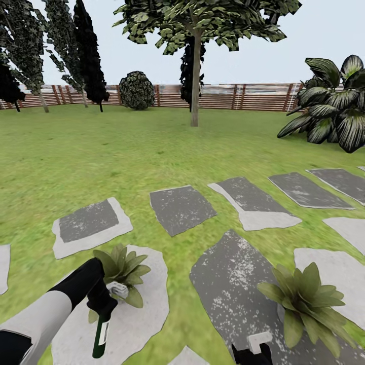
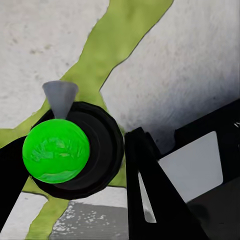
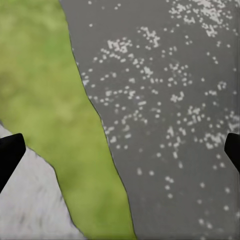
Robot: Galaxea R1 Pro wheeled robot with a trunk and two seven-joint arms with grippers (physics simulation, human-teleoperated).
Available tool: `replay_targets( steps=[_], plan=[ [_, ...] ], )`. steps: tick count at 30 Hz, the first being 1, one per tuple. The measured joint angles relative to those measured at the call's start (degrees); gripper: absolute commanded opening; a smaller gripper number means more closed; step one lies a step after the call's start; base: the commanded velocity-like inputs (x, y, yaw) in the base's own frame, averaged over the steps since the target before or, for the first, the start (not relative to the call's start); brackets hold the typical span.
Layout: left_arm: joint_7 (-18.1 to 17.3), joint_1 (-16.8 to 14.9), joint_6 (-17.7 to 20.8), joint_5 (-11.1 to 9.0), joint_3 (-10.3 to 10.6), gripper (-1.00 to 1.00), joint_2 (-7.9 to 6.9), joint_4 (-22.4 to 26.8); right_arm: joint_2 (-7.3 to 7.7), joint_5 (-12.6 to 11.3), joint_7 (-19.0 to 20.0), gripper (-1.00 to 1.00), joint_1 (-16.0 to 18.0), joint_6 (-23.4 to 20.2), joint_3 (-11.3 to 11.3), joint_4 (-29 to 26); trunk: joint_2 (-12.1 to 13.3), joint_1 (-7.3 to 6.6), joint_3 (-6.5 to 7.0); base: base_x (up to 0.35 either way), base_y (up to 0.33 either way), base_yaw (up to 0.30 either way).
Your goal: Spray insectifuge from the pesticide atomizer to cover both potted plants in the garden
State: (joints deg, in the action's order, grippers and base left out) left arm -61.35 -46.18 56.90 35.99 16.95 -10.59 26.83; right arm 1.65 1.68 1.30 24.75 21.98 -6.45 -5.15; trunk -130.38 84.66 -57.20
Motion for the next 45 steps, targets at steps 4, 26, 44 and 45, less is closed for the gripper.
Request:
replay_targets(
  steps=[4,26,44,45],
  plan=[
    [1.23,1.35,-0.01,-0.28,-0.05,-1.00,0.13,-0.27,-0.03,0.00,-0.07,1.00,0.00,0.00,0.01,-0.01,0.00,0.00,0.00,-0.002,-0.001,0.098],
    [6.11,4.26,0.04,-0.63,-5.23,-1.00,2.28,5.74,-0.07,0.00,-0.09,1.00,0.00,0.00,0.00,0.01,0.00,0.00,0.00,0.000,0.000,0.086],
    [8.81,7.47,-0.32,-0.15,-7.40,-1.00,3.48,6.32,-0.02,0.00,-0.09,1.00,0.00,0.00,0.00,0.02,0.00,0.00,0.00,0.000,0.000,0.000],
    [8.91,8.11,-0.30,-0.10,-7.31,-1.00,3.49,6.35,-0.01,0.00,-0.09,1.00,0.00,0.00,0.00,0.02,0.00,0.00,0.00,0.000,0.000,0.000]
  ],
)
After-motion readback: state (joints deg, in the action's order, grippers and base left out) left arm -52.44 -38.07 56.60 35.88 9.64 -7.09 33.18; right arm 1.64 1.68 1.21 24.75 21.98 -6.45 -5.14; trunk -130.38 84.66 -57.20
